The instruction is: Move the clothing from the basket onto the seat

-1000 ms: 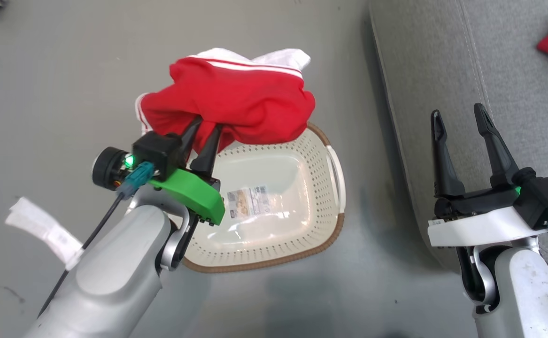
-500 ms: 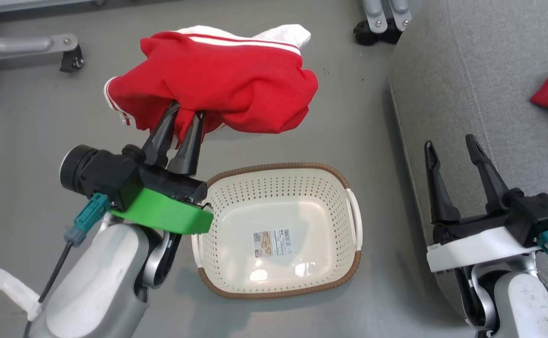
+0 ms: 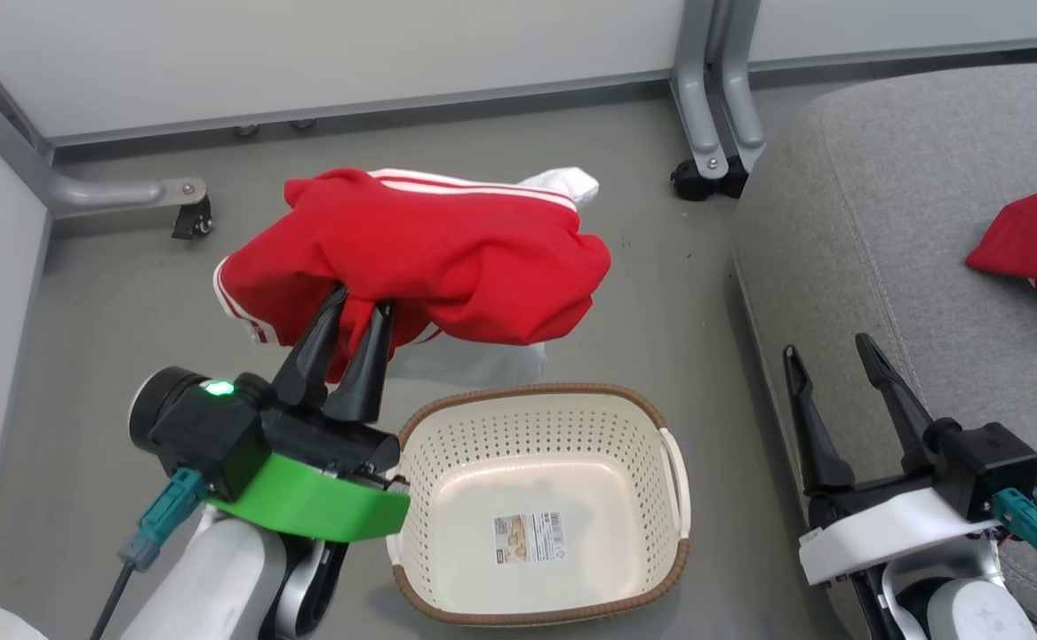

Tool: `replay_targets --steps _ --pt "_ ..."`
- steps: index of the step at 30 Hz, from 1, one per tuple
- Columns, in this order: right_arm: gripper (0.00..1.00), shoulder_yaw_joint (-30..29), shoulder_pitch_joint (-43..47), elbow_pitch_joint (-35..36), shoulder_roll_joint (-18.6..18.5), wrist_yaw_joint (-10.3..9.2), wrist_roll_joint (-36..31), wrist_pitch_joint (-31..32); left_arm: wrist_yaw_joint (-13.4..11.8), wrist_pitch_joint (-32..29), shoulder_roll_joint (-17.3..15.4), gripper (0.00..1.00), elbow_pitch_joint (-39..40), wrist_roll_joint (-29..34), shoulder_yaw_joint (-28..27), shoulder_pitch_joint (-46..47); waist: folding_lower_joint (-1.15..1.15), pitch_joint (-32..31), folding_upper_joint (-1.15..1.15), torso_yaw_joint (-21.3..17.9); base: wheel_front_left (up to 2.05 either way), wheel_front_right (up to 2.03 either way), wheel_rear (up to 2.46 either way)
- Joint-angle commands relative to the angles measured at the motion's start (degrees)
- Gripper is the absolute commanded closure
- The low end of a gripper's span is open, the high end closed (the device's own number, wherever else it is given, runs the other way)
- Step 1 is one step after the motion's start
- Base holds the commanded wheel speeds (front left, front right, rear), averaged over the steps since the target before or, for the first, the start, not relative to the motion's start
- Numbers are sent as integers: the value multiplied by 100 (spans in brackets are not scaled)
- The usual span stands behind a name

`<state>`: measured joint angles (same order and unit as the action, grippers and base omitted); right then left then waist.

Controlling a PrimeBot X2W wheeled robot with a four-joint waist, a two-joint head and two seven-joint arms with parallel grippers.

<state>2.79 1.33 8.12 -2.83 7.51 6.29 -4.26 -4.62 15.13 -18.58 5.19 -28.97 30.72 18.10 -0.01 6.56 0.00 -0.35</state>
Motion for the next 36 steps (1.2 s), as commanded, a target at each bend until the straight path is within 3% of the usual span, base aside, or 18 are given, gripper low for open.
replay_targets --steps 1,11,29,36 --pt "0 14 120 39 -11 -4 22 27 -43 1 8 100 62 -11 -50 -148 1 -226 0 56 0 0 0" --pt "0 87 472 82 -12 -4 124 141 -85 -14 -80 100 346 32 41 -581 1 -508 0 150 0 0 0" --pt "0 174 482 145 -12 -4 139 217 -126 -18 -124 100 510 -20 54 -552 1 -511 0 204 0 0 0" --pt "0 542 312 147 -54 -4 146 303 -96 -13 -87 100 522 -23 92 -499 1 -497 0 253 0 0 0"
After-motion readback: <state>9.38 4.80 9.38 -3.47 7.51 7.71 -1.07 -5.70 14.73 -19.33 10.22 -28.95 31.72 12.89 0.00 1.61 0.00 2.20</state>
